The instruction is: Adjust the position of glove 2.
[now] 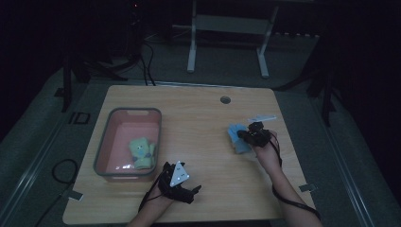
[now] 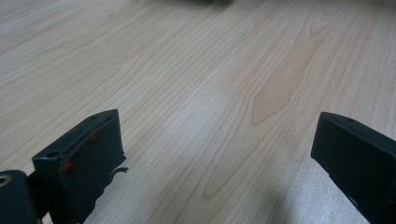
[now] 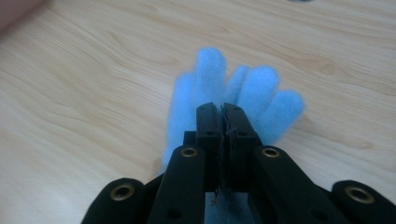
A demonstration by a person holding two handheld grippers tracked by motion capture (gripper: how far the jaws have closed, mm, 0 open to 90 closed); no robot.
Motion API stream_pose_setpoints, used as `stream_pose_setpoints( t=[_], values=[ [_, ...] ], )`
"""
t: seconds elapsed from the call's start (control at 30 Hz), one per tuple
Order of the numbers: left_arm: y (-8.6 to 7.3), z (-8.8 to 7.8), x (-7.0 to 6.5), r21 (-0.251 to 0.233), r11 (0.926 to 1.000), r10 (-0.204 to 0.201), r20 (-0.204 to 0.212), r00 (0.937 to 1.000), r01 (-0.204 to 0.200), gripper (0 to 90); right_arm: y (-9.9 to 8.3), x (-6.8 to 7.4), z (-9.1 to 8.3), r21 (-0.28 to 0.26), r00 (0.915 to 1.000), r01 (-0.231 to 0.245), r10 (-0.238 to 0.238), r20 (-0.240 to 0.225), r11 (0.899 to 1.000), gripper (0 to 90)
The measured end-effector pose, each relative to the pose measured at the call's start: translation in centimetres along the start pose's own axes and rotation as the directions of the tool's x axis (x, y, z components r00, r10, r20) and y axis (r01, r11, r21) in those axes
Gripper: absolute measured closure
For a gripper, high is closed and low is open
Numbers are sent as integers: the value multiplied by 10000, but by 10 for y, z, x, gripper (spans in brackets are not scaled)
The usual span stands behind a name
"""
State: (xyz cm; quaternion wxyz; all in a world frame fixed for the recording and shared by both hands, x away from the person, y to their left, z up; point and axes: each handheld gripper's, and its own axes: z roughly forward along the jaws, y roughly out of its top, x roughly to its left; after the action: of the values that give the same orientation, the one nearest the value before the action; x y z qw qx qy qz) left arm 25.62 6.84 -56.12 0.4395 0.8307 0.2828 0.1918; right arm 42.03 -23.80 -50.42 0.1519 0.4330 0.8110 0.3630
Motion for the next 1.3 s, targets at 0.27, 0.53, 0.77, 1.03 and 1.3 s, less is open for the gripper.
stream_pose_setpoints(
  t=[0.27, 0.53, 0.77, 1.03, 1.3],
  values=[
    [0, -2, 0, -99, 10000, 0, -47, 10000, 0, 29, 4, 53, -30, -692, 9991, -368, 381, 178, 9969, 864],
    [1, -3, -1, -219, 9998, 24, -7, 10000, -25, 29, -12, 98, -29, -866, 9948, -993, 1008, 126, 9913, 863],
    [0, -2, -1, -144, 9999, 33, 58, 10000, -32, 29, -41, 114, -7, -419, 9919, -1181, 1198, 414, 9921, 861],
    [-1, -1, -1, -101, 9998, 159, 126, 9998, -157, 29, -59, 110, 12, -18, 9881, -1379, 1377, 688, 9904, 789],
    [-1, -1, -1, -104, 9998, 148, 189, 9997, -146, 29, -60, 112, 15, -133, 9935, -984, 990, 564, 9951, 590]
  ],
)
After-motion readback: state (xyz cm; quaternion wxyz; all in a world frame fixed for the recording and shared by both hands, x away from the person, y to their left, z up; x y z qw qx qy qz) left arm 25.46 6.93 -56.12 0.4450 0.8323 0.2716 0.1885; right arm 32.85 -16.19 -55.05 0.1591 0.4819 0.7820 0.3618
